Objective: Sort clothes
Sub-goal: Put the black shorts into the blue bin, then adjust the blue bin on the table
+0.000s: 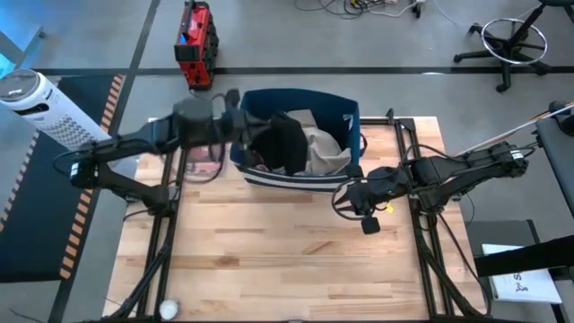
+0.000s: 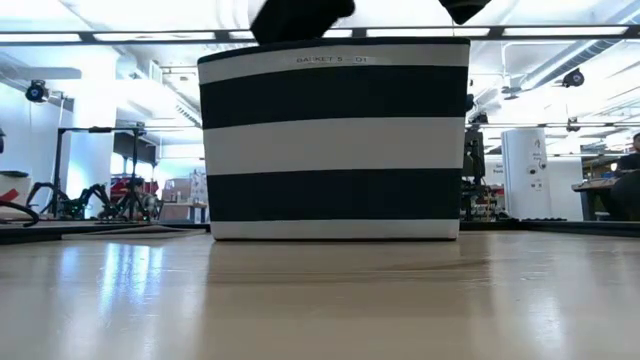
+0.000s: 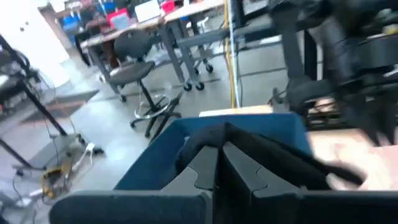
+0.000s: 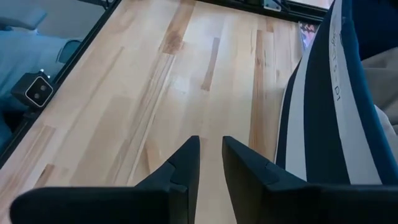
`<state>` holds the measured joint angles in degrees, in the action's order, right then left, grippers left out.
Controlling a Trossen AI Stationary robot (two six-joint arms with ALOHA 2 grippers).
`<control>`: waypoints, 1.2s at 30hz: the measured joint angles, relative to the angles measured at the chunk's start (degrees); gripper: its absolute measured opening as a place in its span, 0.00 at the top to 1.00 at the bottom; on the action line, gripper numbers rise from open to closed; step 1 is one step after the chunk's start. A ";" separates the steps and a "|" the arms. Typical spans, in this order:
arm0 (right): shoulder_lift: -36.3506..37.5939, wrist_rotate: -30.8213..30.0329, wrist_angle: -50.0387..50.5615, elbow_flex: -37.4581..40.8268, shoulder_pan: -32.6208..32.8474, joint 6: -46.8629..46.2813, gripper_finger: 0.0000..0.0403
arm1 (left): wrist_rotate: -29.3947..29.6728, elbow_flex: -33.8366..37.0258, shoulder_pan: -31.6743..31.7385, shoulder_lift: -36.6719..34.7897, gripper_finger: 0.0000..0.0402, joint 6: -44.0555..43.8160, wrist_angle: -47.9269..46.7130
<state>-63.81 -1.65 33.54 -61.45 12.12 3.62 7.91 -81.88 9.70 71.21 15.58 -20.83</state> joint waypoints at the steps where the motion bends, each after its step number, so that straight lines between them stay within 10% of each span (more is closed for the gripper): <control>1: 0.00 0.00 0.00 0.00 0.02 0.00 0.87 | -1.83 -0.60 1.95 0.85 1.00 -0.21 -0.51; 12: -0.02 0.07 0.06 0.08 0.00 -0.66 0.87 | -7.07 -1.47 10.39 9.83 0.95 -1.51 -1.98; 29: -0.12 0.02 0.07 0.47 0.00 -1.35 0.89 | -7.11 -8.87 10.03 10.48 0.36 -1.30 -21.94; 36: -2.01 -4.71 0.01 1.19 0.60 0.32 0.90 | -9.02 -9.49 5.53 5.64 0.33 3.99 -27.59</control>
<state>-65.82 -6.36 33.55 -60.26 12.72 3.94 -1.11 -91.37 15.23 76.85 19.57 -48.43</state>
